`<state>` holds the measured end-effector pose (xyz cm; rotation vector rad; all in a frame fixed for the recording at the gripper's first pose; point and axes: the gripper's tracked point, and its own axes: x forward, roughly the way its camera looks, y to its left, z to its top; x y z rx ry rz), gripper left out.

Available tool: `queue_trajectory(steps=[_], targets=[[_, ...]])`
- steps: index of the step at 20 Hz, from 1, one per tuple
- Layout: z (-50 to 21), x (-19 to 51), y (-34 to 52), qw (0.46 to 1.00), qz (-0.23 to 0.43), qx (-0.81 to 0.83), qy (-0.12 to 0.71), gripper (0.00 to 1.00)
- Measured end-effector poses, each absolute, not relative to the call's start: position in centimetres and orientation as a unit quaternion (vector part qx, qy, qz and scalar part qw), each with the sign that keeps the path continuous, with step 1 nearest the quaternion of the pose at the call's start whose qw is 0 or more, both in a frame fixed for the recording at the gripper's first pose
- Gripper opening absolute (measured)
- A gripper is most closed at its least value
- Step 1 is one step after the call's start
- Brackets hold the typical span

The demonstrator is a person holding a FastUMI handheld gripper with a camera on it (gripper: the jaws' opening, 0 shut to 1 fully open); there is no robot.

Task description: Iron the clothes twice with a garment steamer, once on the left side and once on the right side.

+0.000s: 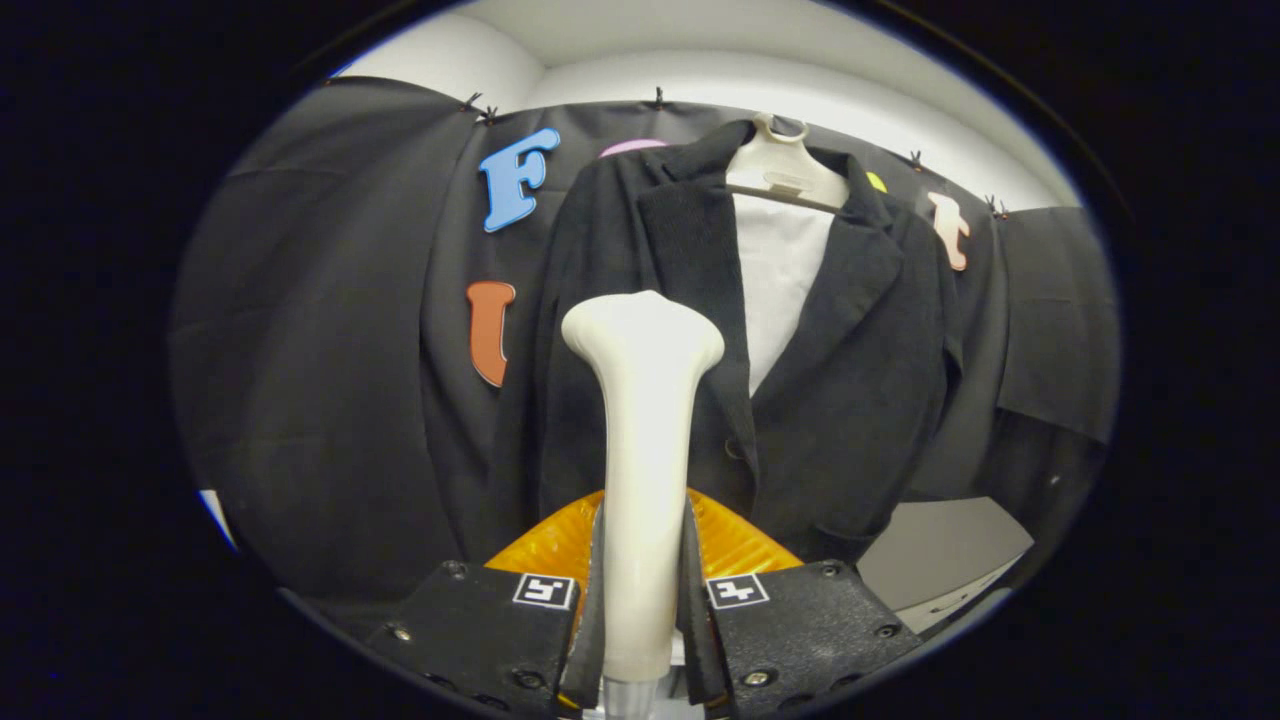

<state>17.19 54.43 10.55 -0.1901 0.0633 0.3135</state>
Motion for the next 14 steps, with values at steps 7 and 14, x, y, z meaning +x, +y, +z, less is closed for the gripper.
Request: queue_trajectory(steps=[7, 14], targets=[[7.4, 16.9, 53.6, 0.981, 0.153, -0.110, 0.051, 0.35], [3.6, 16.9, 52.9, 0.978, 0.147, -0.121, 0.082, 0.35]])
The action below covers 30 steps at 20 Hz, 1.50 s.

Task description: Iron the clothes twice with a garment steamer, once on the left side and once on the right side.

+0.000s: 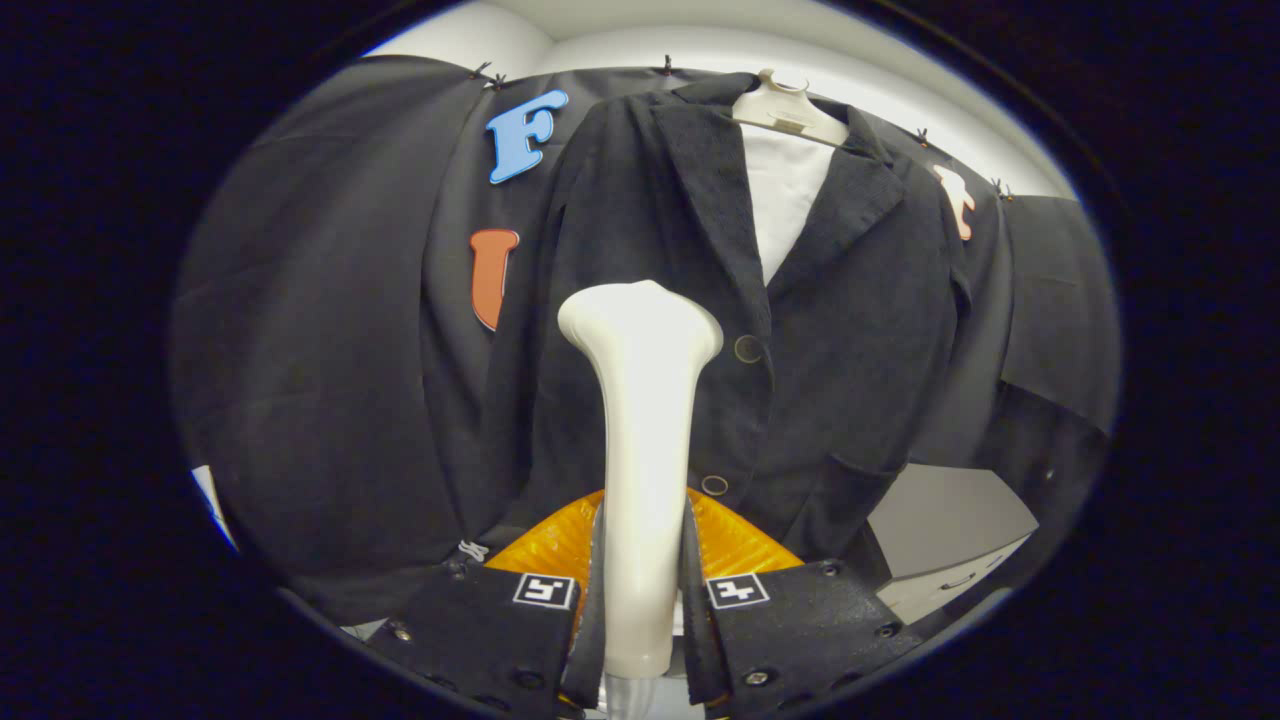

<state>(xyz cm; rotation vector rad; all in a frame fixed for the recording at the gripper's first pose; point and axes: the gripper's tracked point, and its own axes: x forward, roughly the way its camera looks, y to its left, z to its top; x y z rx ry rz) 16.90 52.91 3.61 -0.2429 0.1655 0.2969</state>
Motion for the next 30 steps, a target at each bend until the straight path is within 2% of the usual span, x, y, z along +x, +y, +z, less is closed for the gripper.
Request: queue_trajectory(steps=[30], targets=[[-15.6, 16.9, 49.0, 0.946, 0.150, -0.172, 0.230, 0.35]])
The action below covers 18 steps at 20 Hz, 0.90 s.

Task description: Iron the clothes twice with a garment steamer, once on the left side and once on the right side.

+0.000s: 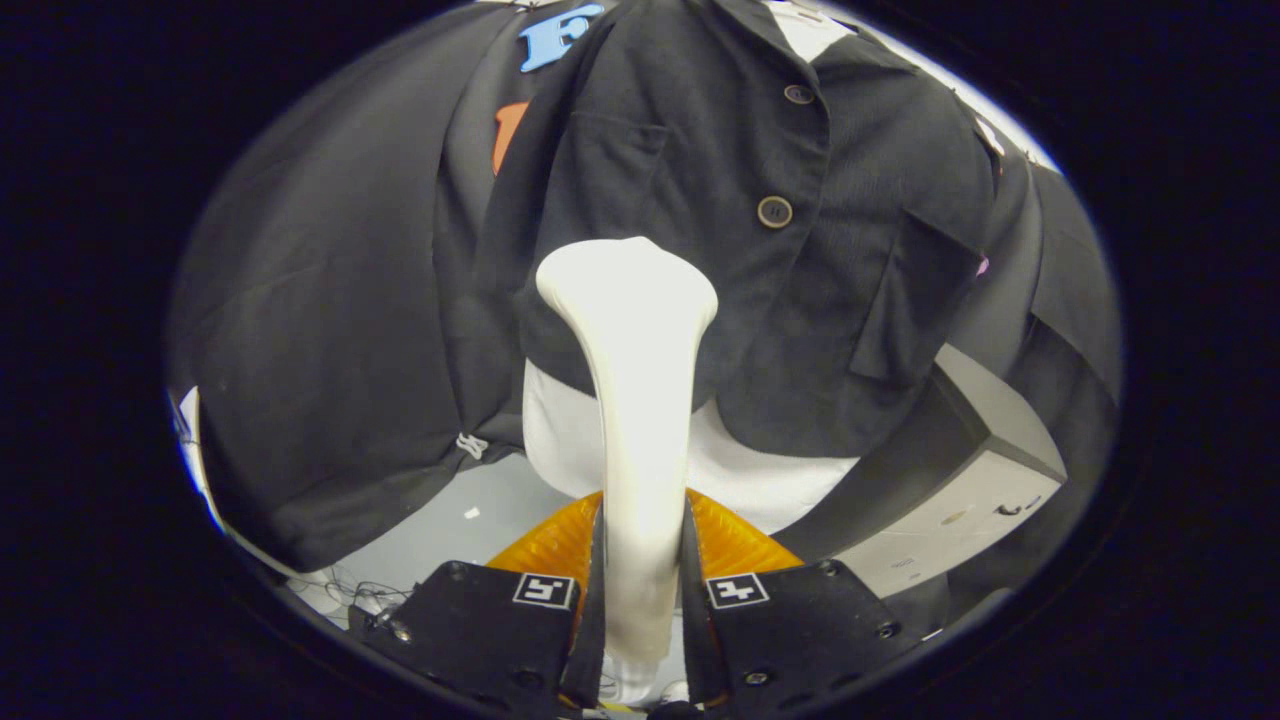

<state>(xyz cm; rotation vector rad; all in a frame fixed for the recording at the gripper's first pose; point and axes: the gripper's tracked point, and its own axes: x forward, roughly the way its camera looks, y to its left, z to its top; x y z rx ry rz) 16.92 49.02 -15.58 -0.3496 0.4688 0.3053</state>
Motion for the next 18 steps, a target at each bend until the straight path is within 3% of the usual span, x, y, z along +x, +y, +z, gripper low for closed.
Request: queue_trajectory(steps=[9, 18], targets=[[-18.3, 16.1, 48.0, 0.936, 0.160, -0.178, 0.258, 0.35], [-10.5, 14.2, 44.8, 0.954, 0.178, -0.117, 0.213, 0.35]])
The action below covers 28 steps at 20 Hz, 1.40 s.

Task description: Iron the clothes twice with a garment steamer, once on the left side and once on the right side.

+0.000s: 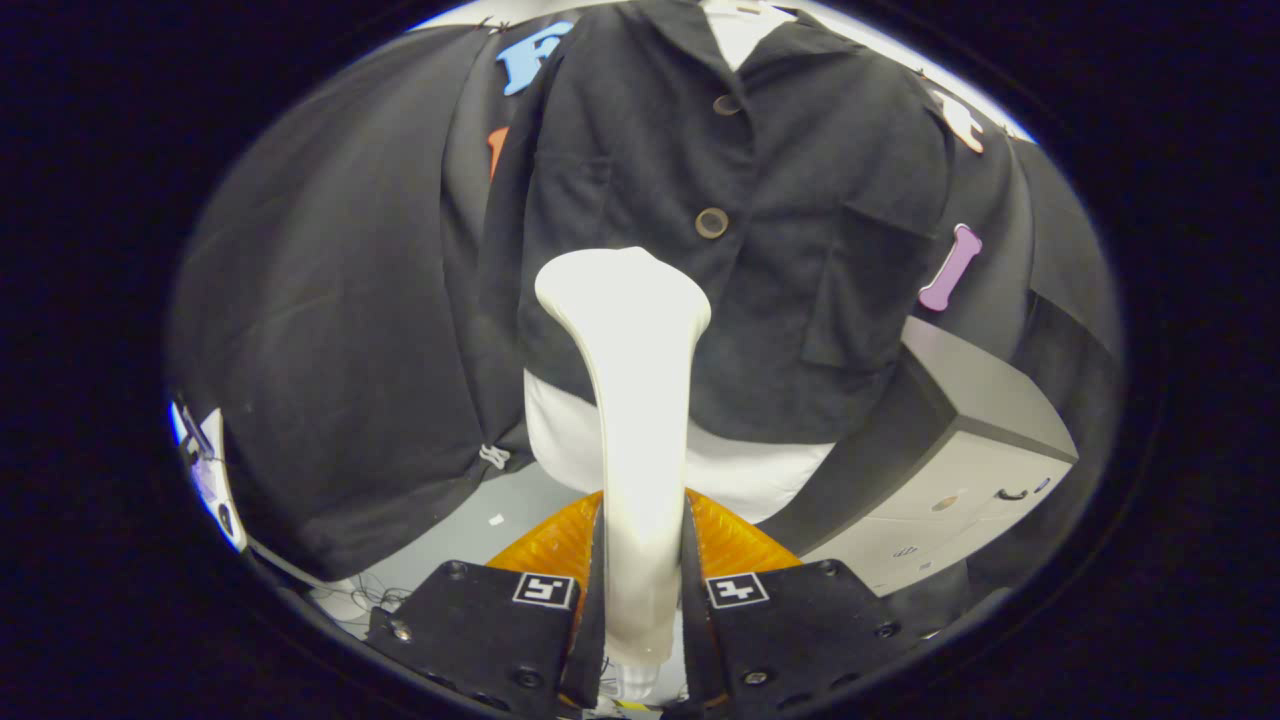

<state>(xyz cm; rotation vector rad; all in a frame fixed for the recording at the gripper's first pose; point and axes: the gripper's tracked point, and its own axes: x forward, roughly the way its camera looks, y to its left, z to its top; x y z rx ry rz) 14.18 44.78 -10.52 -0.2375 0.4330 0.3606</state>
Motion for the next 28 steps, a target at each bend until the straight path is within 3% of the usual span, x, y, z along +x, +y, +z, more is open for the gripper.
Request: queue_trajectory(steps=[11, 21, 28], targets=[[2.4, 9.0, 26.9, 0.981, 0.152, -0.036, 0.116, 0.35], [1.4, 1.1, 4.9, 0.992, 0.094, 0.012, 0.080, 0.35], [-1.9, -3.1, -2.1, 0.994, 0.086, 0.013, 0.063, 0.35]])
